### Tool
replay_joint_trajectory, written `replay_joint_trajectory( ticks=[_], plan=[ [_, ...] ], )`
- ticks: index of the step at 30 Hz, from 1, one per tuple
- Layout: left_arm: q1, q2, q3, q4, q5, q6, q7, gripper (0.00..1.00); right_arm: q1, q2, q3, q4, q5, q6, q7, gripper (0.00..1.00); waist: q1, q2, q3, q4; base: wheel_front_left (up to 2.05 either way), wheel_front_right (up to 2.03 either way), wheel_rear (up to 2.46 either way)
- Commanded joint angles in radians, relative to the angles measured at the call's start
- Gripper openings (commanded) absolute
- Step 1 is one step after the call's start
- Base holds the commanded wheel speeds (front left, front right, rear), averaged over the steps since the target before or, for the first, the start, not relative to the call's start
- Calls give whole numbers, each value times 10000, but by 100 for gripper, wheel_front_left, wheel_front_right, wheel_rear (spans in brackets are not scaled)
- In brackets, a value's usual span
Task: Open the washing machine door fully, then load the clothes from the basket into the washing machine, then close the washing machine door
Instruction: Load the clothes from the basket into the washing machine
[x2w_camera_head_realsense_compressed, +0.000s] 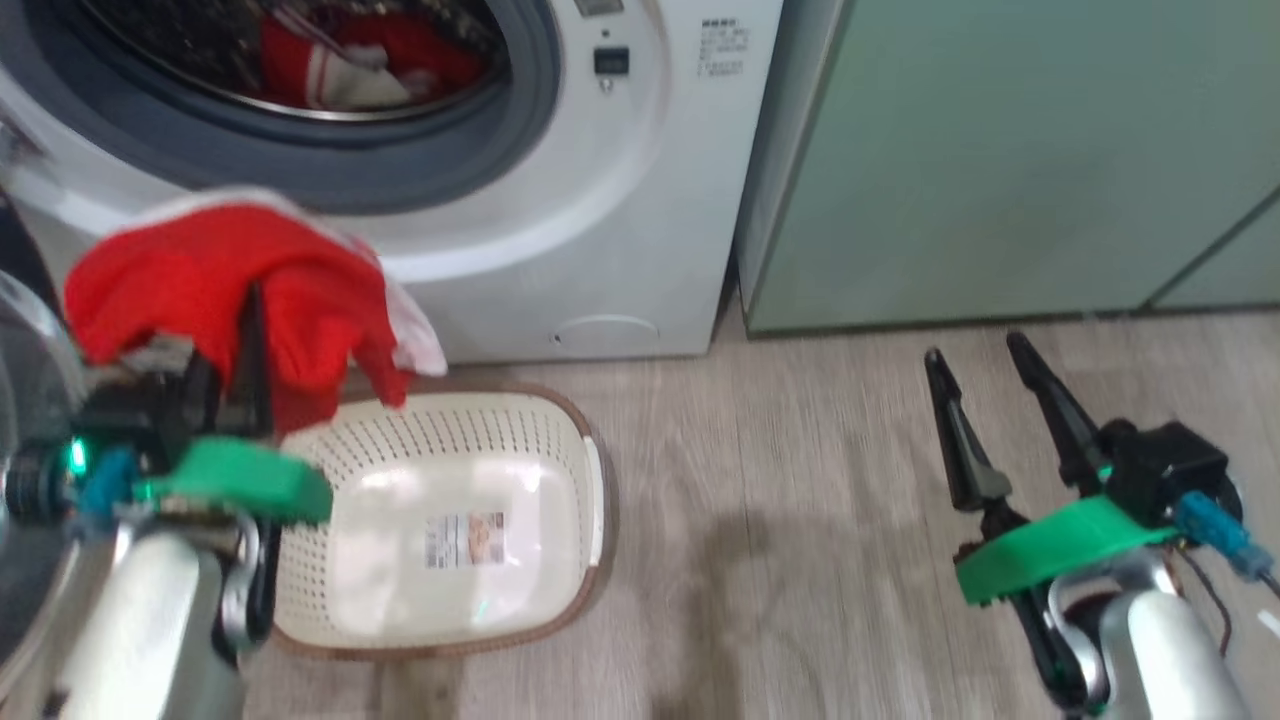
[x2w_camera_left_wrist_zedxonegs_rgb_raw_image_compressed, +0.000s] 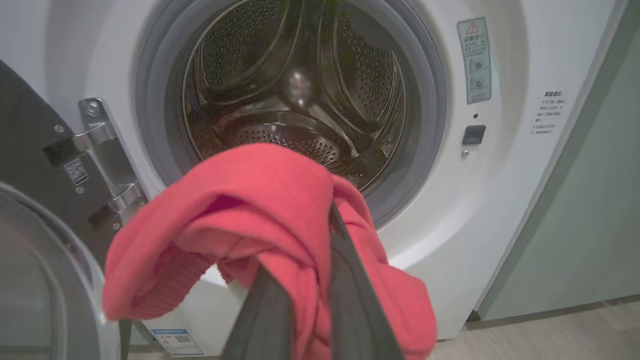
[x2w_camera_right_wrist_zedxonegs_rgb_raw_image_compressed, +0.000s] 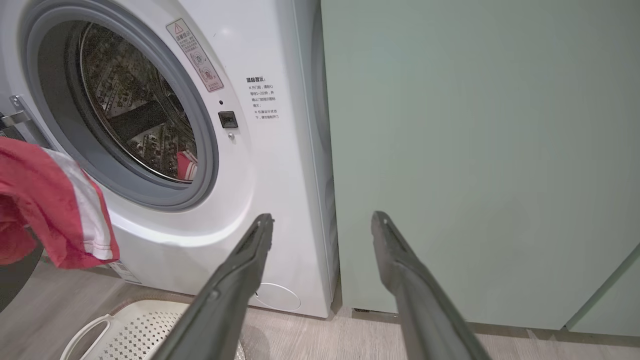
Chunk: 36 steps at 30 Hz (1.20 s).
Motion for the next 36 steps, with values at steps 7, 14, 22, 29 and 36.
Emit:
replay_joint_trajectory(
  ticks=[7,14,22,29,36],
  plan=[
    [-2880,323,583,977,-441,-455,433,0,-1004,15,528,-670,241,0,-258,100,0,0,1822,-748,0,0,0],
    [-5415,1001,867,2516,-918,-1084,1527,0,-1494,15,896,-320,735,0,-927,100,0,0,3161,-1627,0,0,0],
    [-7885,2130,986,4171,-1240,-1691,3448,0,-2055,15,1440,331,1414,0,-1531,100,0,0,4275,-2551,0,0,0],
    [-9645,3205,987,4871,-1314,-1963,5275,0,-2461,15,1861,531,1942,0,-1657,100,0,0,5096,-3201,0,0,0],
    [-10814,3984,999,4819,-1070,-1847,5888,0,-2618,15,1962,241,2275,0,-1663,100,0,0,5710,-3580,0,0,0]
  ],
)
